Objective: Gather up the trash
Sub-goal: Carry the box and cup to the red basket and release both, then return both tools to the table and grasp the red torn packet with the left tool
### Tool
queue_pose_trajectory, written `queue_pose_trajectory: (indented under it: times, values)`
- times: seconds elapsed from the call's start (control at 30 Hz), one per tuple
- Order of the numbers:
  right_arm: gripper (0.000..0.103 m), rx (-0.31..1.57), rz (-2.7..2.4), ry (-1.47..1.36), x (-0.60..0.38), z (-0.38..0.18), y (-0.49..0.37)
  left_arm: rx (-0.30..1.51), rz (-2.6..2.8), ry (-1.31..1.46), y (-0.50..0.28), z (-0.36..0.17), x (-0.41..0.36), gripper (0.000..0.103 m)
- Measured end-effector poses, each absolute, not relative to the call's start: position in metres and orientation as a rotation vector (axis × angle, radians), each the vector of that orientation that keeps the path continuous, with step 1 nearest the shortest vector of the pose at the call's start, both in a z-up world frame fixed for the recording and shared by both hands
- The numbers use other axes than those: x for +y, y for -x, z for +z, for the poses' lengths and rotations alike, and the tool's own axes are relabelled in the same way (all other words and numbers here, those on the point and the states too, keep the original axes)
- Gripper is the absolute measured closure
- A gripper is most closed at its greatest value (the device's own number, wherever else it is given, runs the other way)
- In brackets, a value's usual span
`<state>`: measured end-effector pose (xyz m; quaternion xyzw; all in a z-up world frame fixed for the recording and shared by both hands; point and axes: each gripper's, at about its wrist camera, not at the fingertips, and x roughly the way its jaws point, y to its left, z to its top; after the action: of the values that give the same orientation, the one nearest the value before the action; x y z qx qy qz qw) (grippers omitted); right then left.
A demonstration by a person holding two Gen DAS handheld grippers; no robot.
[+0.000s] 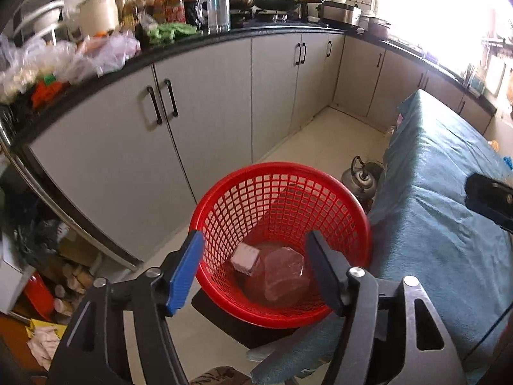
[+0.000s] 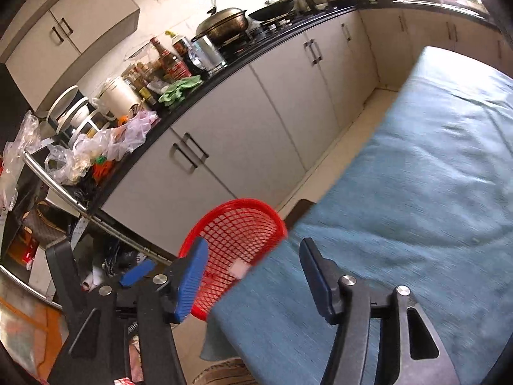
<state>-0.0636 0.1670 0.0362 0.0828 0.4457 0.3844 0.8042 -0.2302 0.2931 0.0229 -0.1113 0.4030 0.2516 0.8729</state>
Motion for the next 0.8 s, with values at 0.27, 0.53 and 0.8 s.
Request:
queue_pose_trajectory:
  times: [0.27, 0.53, 0.8]
  values:
    - [0.037, 0.922, 0.745, -0.172, 0.114, 0.039, 0.084, 0.839, 0.524, 0.131, 0.224, 0.037, 0.253, 0.034]
    - [0.035, 0.883, 0.679, -0.203, 0.061, 0.047, 0.107, 0.815, 0.485, 0.067, 0.230, 0.052, 0.213, 0.033]
    - [0.031, 0.860, 0.576, -0.284, -0.008, 0.048, 0.133, 0.786, 0.408, 0.030, 0.241, 0.066, 0.175, 0.028]
